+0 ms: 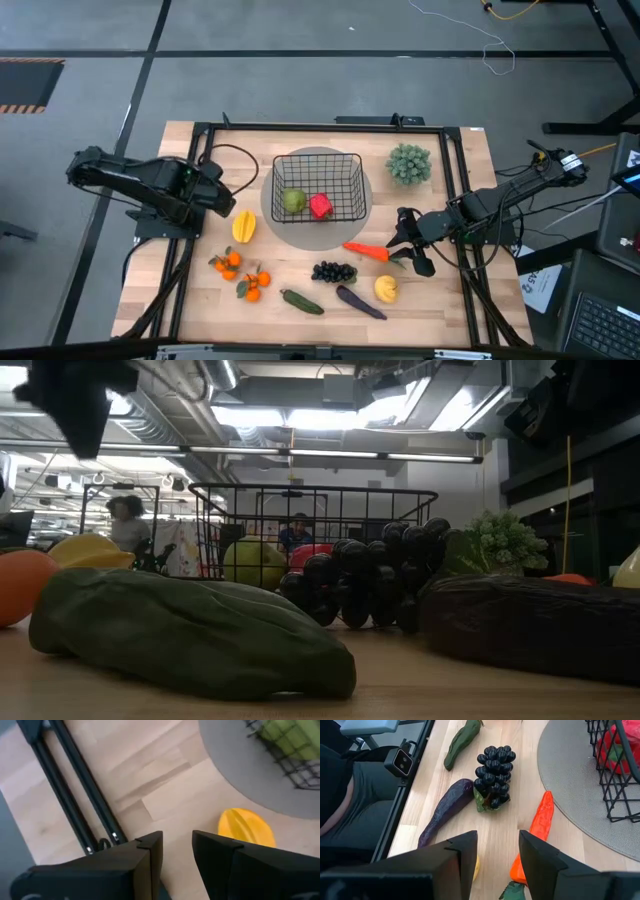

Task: Build produce basket
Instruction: Put the yellow starfruit into the black wire basket

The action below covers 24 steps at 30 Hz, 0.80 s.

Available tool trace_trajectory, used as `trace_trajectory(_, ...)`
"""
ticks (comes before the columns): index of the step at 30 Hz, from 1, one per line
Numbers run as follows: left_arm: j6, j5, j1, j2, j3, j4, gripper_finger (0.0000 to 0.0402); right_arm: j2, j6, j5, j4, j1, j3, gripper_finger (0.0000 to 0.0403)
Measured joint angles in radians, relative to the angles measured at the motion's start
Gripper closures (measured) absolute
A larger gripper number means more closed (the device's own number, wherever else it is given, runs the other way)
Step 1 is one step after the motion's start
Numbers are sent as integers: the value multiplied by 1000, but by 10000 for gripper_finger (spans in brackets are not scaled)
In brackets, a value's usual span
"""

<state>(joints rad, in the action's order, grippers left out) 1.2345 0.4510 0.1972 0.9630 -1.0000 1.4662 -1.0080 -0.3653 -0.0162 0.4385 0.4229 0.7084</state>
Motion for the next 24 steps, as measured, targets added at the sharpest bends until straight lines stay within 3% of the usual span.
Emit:
trace_trajectory(5, 159, -13, 0, -30, 168, -171, 308, 0, 0, 0, -1, 0, 0, 269)
trace_trajectory(10, 110, -132, 0, -2, 257, -409, 308, 0, 0, 0, -2, 0, 0, 269)
trace_trajectory(15, -5, -137, 0, 46, 270, -564, 308, 0, 0, 0, -6, 0, 0, 269)
trace_trajectory(24, 62, -143, 1, 153, 270, -612, 308, 0, 1, 0, -7, 0, 0, 269)
